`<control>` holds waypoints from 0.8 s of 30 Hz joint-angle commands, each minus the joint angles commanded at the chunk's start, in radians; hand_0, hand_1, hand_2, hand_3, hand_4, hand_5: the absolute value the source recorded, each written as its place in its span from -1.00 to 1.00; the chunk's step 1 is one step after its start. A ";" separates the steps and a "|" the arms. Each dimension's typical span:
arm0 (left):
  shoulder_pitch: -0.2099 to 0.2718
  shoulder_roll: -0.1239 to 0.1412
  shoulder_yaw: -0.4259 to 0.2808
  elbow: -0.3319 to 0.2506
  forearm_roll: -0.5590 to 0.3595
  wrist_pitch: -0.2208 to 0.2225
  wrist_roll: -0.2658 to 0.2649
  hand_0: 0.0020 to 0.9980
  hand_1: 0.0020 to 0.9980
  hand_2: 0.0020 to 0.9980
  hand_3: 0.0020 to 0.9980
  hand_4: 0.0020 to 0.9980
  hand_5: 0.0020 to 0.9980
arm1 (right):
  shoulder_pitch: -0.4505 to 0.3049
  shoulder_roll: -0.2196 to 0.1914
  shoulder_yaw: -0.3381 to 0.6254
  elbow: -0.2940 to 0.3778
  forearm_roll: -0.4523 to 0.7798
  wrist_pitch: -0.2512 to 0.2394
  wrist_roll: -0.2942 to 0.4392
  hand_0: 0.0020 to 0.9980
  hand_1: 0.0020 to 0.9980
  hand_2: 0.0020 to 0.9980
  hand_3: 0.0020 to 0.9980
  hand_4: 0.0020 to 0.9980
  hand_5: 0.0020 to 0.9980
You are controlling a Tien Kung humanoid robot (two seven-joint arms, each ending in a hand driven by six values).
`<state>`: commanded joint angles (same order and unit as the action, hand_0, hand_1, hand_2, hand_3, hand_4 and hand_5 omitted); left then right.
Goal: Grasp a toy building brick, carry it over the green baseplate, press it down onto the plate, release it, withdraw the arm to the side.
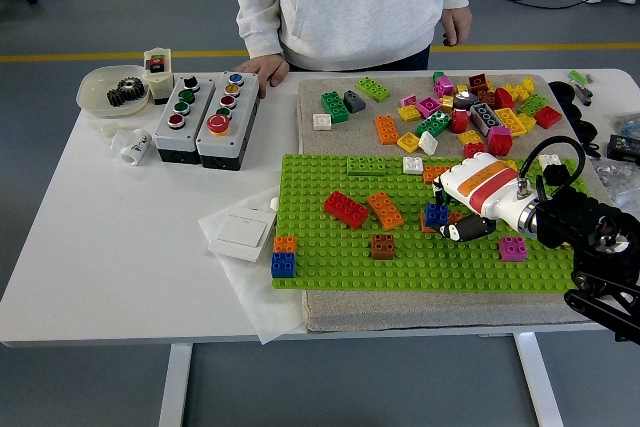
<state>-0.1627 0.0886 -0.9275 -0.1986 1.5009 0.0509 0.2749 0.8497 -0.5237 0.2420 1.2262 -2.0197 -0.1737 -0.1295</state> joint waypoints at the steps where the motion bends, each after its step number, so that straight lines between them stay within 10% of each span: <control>1: 0.000 0.000 0.000 0.000 0.000 0.000 0.000 0.59 0.56 0.56 0.18 0.24 0.23 | 0.000 0.000 -0.001 0.000 0.000 0.000 0.000 -0.16 -0.07 0.06 0.01 0.47 -0.12; 24: -0.004 0.001 0.006 0.000 -0.009 0.001 0.000 0.59 0.56 0.56 0.18 0.25 0.24 | 0.006 0.008 -0.005 -0.003 -0.011 0.025 -0.012 -0.16 -0.04 0.09 0.02 0.49 -0.12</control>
<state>-0.1665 0.0896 -0.9217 -0.1989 1.4915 0.0523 0.2752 0.8554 -0.5160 0.2370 1.2236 -2.0304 -0.1488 -0.1416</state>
